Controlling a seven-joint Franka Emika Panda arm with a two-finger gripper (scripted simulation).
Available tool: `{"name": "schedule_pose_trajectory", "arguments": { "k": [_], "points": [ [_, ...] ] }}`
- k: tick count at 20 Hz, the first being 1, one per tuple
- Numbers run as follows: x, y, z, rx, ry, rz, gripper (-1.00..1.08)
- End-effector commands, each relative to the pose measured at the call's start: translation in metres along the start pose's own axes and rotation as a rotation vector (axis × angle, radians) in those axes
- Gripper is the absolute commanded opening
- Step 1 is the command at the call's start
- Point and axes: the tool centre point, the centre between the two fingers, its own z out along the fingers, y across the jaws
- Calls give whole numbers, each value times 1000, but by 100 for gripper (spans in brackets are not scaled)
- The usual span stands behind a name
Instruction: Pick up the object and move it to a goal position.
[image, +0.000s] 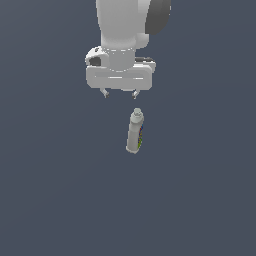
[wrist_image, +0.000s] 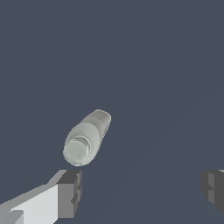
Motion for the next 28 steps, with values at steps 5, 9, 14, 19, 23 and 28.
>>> {"name": "schedule_pose_trajectory", "arguments": {
  "k": [5, 9, 14, 19, 23, 28],
  "points": [
    [1, 6, 0, -9, 1, -6, 100],
    [3, 18, 0, -26, 1, -21, 100],
    [3, 18, 0, -26, 1, -21, 100],
    [3, 13, 2, -24, 1, 3, 100],
    [4, 6, 6, -20, 1, 42, 100],
    [5, -8, 12, -14, 0, 111, 100]
  ]
}}
